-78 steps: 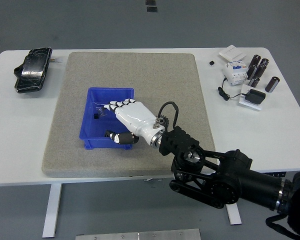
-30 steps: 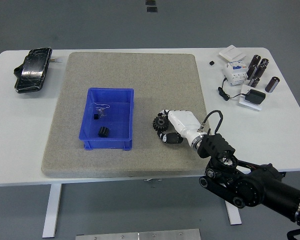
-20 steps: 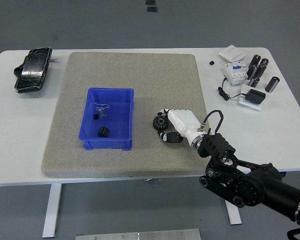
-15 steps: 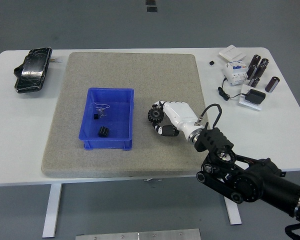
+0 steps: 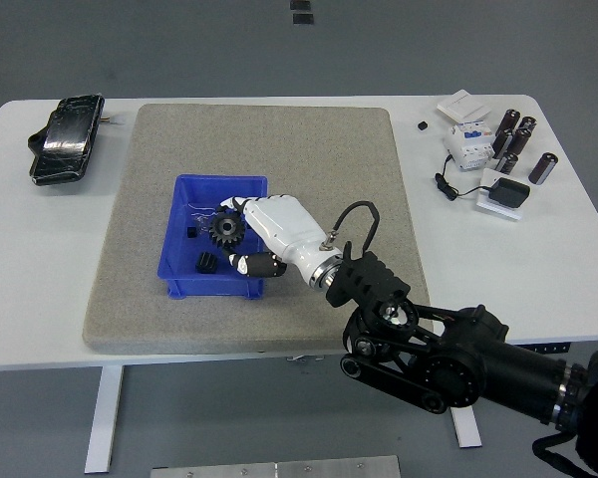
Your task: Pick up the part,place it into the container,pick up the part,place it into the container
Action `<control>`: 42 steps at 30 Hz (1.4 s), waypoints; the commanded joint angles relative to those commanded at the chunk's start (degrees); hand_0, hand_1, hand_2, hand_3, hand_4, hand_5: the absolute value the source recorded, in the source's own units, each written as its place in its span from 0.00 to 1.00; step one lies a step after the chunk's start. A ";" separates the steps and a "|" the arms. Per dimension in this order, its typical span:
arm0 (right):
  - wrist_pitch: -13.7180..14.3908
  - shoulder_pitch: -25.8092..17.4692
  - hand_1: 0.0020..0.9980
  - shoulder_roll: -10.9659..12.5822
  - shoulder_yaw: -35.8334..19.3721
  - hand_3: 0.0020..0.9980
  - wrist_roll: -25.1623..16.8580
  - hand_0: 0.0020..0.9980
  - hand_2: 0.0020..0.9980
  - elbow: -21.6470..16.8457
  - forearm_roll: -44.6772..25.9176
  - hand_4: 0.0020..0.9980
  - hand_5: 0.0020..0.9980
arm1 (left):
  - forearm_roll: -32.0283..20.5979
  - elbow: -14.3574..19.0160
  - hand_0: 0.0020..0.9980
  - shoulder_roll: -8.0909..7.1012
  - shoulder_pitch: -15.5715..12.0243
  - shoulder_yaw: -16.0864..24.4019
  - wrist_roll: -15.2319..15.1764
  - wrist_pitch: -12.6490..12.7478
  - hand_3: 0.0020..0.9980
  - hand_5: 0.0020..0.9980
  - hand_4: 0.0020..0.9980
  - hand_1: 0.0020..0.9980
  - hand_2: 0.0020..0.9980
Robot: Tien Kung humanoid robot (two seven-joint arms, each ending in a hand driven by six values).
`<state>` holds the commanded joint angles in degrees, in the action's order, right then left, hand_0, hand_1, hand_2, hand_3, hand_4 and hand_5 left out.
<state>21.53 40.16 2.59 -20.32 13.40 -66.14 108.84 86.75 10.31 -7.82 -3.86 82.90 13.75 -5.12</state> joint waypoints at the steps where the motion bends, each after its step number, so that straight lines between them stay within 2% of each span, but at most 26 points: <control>1: -0.33 0.06 0.59 -0.06 0.16 0.64 -0.16 0.68 0.58 0.14 -0.05 0.51 0.00 | 0.00 0.00 0.67 0.00 -0.02 -0.01 0.02 0.00 0.62 0.59 0.68 0.65 0.61; 4: -0.84 0.25 0.59 -0.17 0.33 0.64 -0.78 0.68 0.58 0.31 -0.11 0.51 0.00 | 0.05 0.00 0.67 0.01 -0.07 0.04 0.08 0.01 0.62 0.59 0.68 0.65 0.61; 5: -0.90 0.29 0.84 -0.20 0.29 0.85 -0.93 0.91 0.85 0.32 -0.10 0.65 0.35 | 0.06 0.00 0.67 0.01 -0.07 0.04 0.09 0.00 0.62 0.59 0.69 0.64 0.61; 10: -1.25 0.21 0.84 -0.28 -0.03 0.85 -1.44 0.91 0.85 0.35 -0.35 0.65 0.35 | 0.24 0.00 0.67 0.03 0.00 0.16 0.08 -0.04 0.62 0.59 0.69 0.64 0.61; 11: -1.46 0.21 0.89 -0.26 -0.08 0.91 -1.48 0.97 0.90 0.37 -0.42 0.77 0.44 | 0.24 0.00 0.67 0.03 0.00 0.17 0.09 -0.04 0.62 0.59 0.69 0.65 0.61; 16: -1.72 -0.09 0.89 -0.28 -0.87 0.91 -1.81 0.97 0.90 0.29 -0.72 0.77 0.44 | 0.31 0.00 0.67 0.02 0.02 0.21 0.13 -0.04 0.62 0.59 0.69 0.65 0.61; 17: -1.58 -0.27 0.90 -0.28 -1.36 0.93 -2.02 0.99 0.91 0.18 -0.87 0.88 0.53 | 0.32 0.00 0.67 0.01 0.01 0.21 0.13 -0.04 0.62 0.59 0.69 0.64 0.61; 22: -0.26 -1.58 0.90 0.09 -6.12 0.93 -3.72 0.99 0.91 -1.10 -3.46 0.88 0.53 | 0.31 0.00 0.67 0.00 -0.07 0.18 0.14 -0.05 0.62 0.59 0.69 0.64 0.61; 23: 0.06 -1.91 0.89 0.28 -7.17 0.93 -4.13 0.99 0.91 -1.47 -4.36 0.86 0.49 | 0.33 0.00 0.67 0.00 -0.08 0.18 0.14 -0.05 0.62 0.59 0.69 0.65 0.61; 25: 0.65 -2.66 0.89 0.75 -9.51 0.93 -4.91 0.99 0.91 -2.32 -6.11 0.86 0.49 | 0.37 0.00 0.67 0.01 -0.09 0.21 0.12 -0.06 0.62 0.59 0.69 0.65 0.61; 29: 2.19 -5.72 0.89 2.77 -15.11 0.92 -7.81 0.98 0.90 -4.46 -10.73 0.88 0.51 | 0.31 0.00 0.67 0.09 -0.17 0.15 0.05 -0.10 0.62 0.59 0.68 0.64 0.61; 32: 3.15 -9.06 0.89 4.44 -19.80 0.92 -11.62 0.98 0.90 -5.82 -15.39 0.88 0.51 | -0.07 0.00 0.67 0.16 -0.40 -0.07 -0.02 -0.05 0.62 0.59 0.68 0.64 0.61; 34: 3.21 -11.25 0.89 4.92 -22.97 0.92 -14.27 0.98 0.90 -6.41 -18.50 0.88 0.51 | -0.24 0.00 0.67 0.20 -0.61 -0.15 0.00 -0.01 0.62 0.59 0.68 0.64 0.61; 35: 3.17 -12.38 0.80 4.94 -24.76 0.83 -15.61 0.87 0.81 -6.60 -19.92 0.88 0.54 | -0.16 0.00 0.67 0.21 -0.72 -0.08 0.05 0.00 0.62 0.58 0.68 0.64 0.61; 40: 1.80 -16.75 0.80 4.18 -32.88 0.83 -21.49 0.87 0.81 -6.91 -25.78 0.88 0.54 | 0.12 0.00 0.67 0.22 -0.79 0.17 -0.09 -0.01 0.62 0.58 0.68 0.64 0.61; 42: 1.17 -18.26 0.80 4.19 -35.65 0.82 -23.54 0.87 0.80 -7.33 -28.04 0.88 0.57 | 0.16 0.00 0.67 0.26 -0.71 0.24 -0.19 -0.03 0.62 0.58 0.68 0.64 0.61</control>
<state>22.70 21.90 6.78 -55.98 -10.14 -73.47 80.80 86.91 10.31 -7.56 -4.57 83.14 13.56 -5.15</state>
